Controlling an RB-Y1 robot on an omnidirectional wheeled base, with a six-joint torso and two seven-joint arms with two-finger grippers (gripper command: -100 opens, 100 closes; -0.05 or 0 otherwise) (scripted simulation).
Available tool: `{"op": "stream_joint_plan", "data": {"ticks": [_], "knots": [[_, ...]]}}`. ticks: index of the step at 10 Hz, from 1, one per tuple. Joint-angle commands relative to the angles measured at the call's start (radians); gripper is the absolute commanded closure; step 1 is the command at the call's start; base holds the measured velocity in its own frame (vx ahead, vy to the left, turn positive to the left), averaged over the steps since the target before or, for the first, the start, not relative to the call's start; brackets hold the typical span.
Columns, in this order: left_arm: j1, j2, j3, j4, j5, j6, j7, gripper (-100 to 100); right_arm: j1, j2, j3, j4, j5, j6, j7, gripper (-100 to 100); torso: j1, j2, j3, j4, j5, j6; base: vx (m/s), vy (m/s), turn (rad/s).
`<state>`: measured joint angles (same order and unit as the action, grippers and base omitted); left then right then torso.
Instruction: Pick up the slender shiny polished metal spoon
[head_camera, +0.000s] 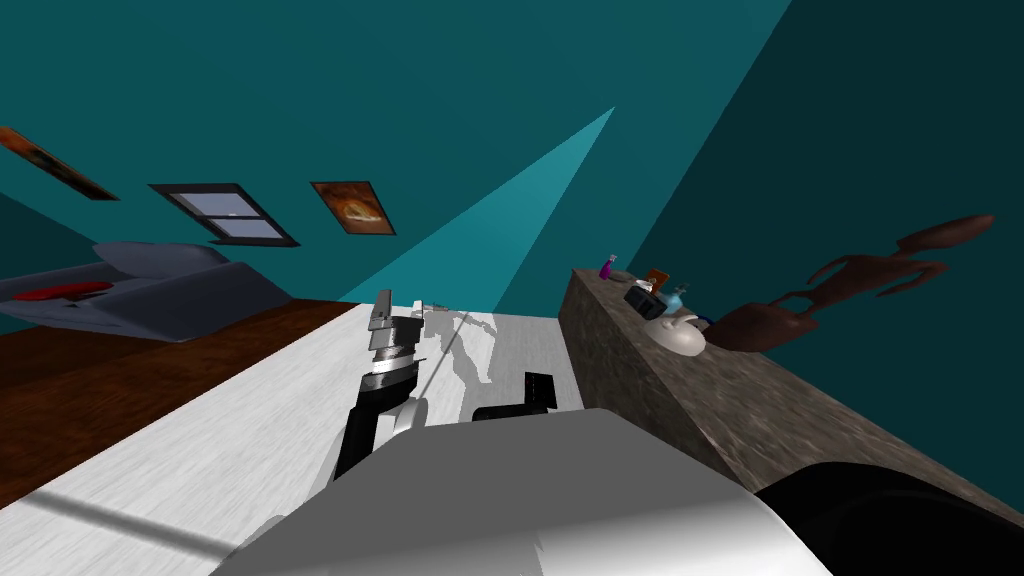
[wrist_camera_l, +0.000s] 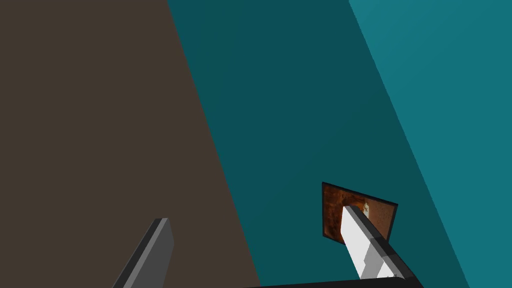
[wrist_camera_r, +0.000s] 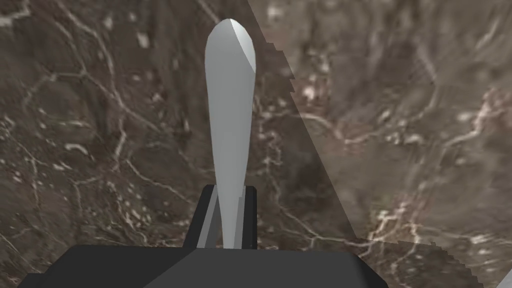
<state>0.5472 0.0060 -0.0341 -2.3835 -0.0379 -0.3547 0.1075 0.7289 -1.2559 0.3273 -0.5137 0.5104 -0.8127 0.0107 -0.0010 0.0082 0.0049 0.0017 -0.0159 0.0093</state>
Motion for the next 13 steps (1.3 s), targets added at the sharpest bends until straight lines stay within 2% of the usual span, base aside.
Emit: {"op": "stream_joint_plan", "data": {"ticks": [1, 3, 4, 5, 6, 9, 10, 12, 13], "knots": [[0.000, 0.000, 0.000, 0.000, 0.000, 0.000, 0.000, 0, -0.034, 0.001, 0.012, 0.026, 0.008, -0.016, 0.011, 100, 0.000, 0.000, 0.000, 0.000, 0.000, 0.000, 0.028, 0.005, -0.136], [0.000, 0.000, 0.000, 0.000, 0.000, 0.000, 0.000, 0, -0.094, -0.002, 0.043, 0.080, 0.026, -0.052, 0.029, 100, 0.000, -0.001, -0.001, 0.000, 0.000, -0.002, 0.030, 0.006, -0.131], [0.000, 0.000, 0.000, 0.000, 0.000, 0.000, 0.000, 0, -0.103, -0.002, 0.043, 0.080, 0.026, -0.052, 0.029, 100, 0.001, -0.002, -0.001, 0.000, 0.000, -0.001, 0.030, 0.006, -0.080], [0.000, 0.000, 0.000, 0.000, 0.000, 0.000, 0.000, 0, -0.132, -0.004, 0.058, 0.107, 0.036, -0.071, 0.038, 100, 0.001, -0.002, -0.001, 0.000, 0.000, -0.002, 0.025, 0.001, -0.090], [0.000, 0.000, 0.000, 0.000, 0.000, 0.000, 0.000, 0, -0.138, -0.004, 0.058, 0.107, 0.036, -0.071, 0.038, 100, 0.000, -0.002, -0.001, 0.000, 0.000, -0.001, 0.017, 0.000, -0.055], [0.000, 0.000, 0.000, 0.000, 0.000, 0.000, 0.000, 0, -0.242, -0.008, 0.103, 0.188, 0.063, -0.125, 0.066, 100, 0.000, -0.001, -0.001, 0.000, 0.000, 0.000, 0.031, 0.004, -0.165], [0.000, 0.000, 0.000, 0.000, 0.000, 0.000, 0.000, 0, -0.242, -0.008, 0.103, 0.188, 0.063, -0.125, 0.066, 100, 0.001, -0.002, -0.001, 0.000, 0.000, 0.000, 0.021, 0.008, -0.046], [0.000, 0.000, 0.000, 0.000, 0.000, 0.000, 0.000, 0, -0.312, -0.012, 0.133, 0.242, 0.081, -0.162, 0.084, 100, 0.001, -0.001, -0.001, 0.000, 0.000, 0.000, 0.028, 0.008, -0.142], [0.000, 0.000, 0.000, 0.000, 0.000, 0.000, 0.000, 0, -0.320, -0.012, 0.133, 0.289, 0.081, -0.162, 0.084, 100, 0.001, -0.002, -0.001, 0.000, 0.000, 0.000, 0.026, 0.009, -0.050]]}}
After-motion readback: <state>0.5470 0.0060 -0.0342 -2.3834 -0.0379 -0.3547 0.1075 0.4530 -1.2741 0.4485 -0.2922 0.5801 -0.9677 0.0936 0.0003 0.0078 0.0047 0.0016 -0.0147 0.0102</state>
